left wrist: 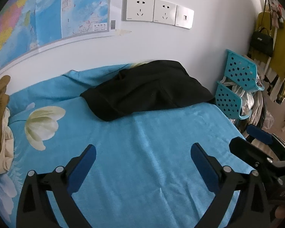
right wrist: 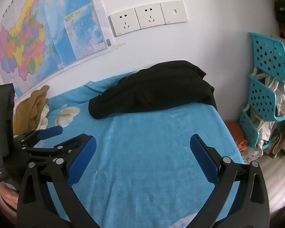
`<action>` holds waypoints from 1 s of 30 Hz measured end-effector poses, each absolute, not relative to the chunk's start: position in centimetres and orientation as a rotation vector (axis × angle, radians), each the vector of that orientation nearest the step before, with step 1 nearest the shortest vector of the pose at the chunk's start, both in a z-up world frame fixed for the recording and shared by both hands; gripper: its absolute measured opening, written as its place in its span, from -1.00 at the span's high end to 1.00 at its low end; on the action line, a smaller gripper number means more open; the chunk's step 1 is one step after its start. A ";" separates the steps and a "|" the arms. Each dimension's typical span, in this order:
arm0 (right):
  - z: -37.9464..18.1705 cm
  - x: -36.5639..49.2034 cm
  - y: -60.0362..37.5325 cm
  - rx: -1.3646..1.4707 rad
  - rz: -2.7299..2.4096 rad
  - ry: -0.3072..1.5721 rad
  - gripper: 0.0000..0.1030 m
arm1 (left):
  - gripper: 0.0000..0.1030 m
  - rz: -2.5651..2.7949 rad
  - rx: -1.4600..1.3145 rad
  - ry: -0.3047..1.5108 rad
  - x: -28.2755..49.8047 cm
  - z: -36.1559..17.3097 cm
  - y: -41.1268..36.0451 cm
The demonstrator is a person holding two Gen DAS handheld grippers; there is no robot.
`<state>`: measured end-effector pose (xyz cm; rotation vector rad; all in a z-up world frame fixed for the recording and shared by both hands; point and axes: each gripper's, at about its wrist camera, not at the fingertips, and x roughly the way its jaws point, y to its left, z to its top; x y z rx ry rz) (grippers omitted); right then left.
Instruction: Fold large clothes
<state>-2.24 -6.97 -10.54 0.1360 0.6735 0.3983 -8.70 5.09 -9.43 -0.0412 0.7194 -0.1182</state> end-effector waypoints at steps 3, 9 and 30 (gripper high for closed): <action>-10.5 -2.3 -7.0 0.142 0.400 0.670 -0.89 | -0.87 -0.104 -0.045 0.734 -8.5 -9.7 5.2; -10.4 -2.3 -6.8 0.130 0.407 0.667 -0.89 | -0.87 -0.072 -0.018 0.721 -8.7 -9.8 5.2; -10.5 -2.6 -6.5 0.141 0.412 0.675 -0.89 | -0.87 -0.079 -0.004 0.711 -9.2 -9.9 5.3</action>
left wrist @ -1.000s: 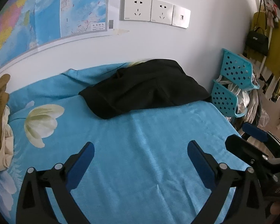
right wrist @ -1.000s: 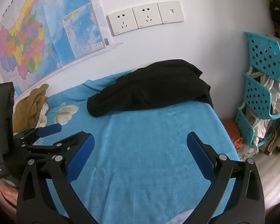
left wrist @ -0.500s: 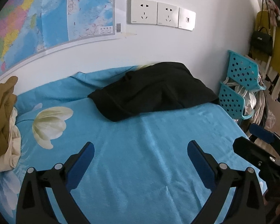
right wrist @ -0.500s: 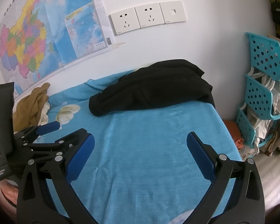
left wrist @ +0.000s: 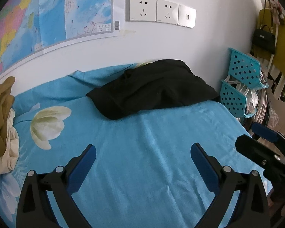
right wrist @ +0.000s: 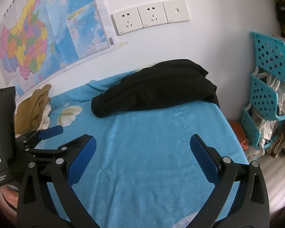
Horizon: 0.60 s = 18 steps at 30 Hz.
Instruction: Fold large clothes
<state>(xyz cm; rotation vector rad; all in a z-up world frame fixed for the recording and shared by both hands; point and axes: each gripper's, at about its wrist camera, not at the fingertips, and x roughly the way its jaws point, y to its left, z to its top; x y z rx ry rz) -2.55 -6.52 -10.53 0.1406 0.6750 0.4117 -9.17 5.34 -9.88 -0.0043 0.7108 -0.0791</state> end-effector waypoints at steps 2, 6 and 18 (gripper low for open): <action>-10.5 -2.7 -6.5 0.144 0.412 0.675 -0.89 | -0.87 -0.082 -0.006 0.709 -9.3 -9.9 5.4; -10.6 -2.7 -6.4 0.144 0.413 0.674 -0.89 | -0.87 -0.073 0.013 0.694 -9.5 -9.6 5.2; -10.4 -3.1 -6.2 0.144 0.420 0.674 -0.89 | -0.87 -0.071 0.003 0.687 -9.8 -9.3 5.4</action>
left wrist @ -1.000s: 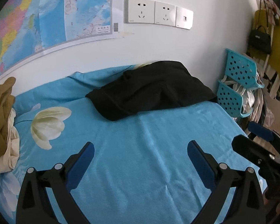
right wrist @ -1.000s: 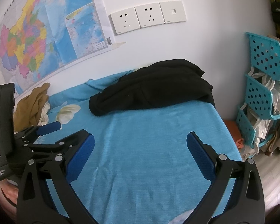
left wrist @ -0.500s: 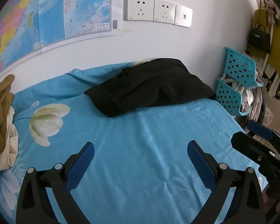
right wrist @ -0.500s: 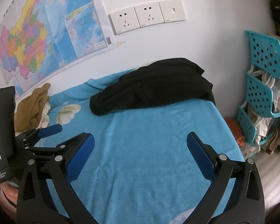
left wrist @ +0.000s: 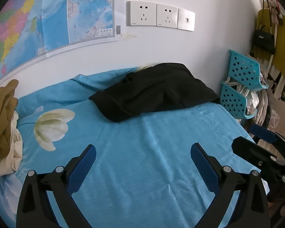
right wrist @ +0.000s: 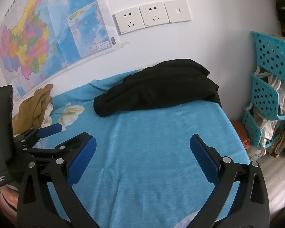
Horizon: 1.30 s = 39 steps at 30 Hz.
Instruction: Fold large clothes
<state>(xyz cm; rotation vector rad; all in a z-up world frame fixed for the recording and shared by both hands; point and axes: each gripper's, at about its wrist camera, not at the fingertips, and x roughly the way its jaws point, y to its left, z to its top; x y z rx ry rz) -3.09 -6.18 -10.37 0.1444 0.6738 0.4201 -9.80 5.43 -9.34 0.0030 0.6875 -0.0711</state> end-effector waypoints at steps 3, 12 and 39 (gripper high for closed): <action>-10.3 -3.1 -6.1 0.145 0.423 0.674 -0.89 | -0.87 -0.065 0.001 0.685 -9.9 -9.3 5.6; -10.2 -3.3 -5.8 0.147 0.432 0.671 -0.89 | -0.36 -0.075 -0.026 0.714 -9.8 -9.5 6.1; -10.0 -3.5 -5.2 0.149 0.438 0.674 -0.89 | -0.87 -0.062 -0.029 0.666 -10.8 -9.1 6.6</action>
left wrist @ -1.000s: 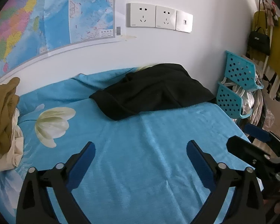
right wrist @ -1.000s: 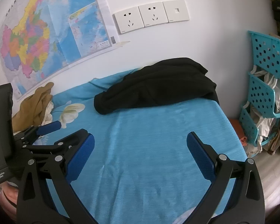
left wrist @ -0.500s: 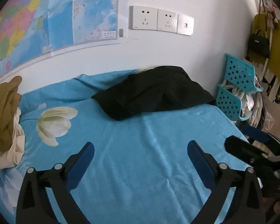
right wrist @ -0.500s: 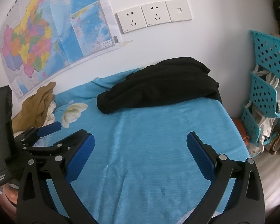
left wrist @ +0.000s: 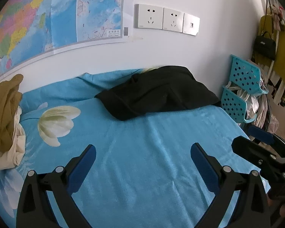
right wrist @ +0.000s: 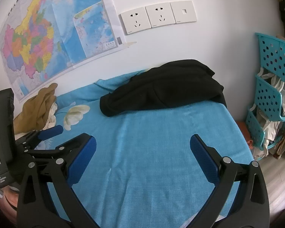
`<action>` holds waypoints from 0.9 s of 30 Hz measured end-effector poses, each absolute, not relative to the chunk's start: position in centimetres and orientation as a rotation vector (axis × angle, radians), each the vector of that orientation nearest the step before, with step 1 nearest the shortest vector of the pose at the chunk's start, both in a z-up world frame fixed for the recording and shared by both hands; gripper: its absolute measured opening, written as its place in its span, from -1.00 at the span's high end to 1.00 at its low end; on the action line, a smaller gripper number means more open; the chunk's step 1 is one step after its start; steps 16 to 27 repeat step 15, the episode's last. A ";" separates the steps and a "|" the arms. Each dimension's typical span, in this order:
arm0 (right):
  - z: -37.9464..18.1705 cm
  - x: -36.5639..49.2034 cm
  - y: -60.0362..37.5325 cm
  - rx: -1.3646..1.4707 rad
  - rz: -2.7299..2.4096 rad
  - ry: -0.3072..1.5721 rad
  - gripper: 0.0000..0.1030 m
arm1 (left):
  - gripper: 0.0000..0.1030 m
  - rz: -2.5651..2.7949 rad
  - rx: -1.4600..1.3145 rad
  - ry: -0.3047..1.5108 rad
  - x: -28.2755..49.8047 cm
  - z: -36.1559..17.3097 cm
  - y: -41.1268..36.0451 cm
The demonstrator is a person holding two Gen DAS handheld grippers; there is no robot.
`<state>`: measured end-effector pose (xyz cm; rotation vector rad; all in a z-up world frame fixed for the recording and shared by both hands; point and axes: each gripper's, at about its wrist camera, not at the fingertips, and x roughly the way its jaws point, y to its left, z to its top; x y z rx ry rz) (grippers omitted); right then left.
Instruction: Fold large clothes
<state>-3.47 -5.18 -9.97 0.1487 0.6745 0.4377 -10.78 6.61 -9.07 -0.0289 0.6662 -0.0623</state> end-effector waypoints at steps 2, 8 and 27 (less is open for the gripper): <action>-9.9 -3.5 -5.1 0.147 0.439 0.674 -0.89 | -0.87 -0.056 -0.025 0.654 -10.9 -9.0 6.7; -9.9 -3.5 -5.1 0.147 0.437 0.676 -0.89 | -0.87 -0.055 -0.011 0.630 -11.3 -8.7 6.6; -9.7 -3.7 -5.0 0.141 0.435 0.671 -0.89 | -0.87 -0.056 -0.024 0.659 -11.1 -9.0 6.8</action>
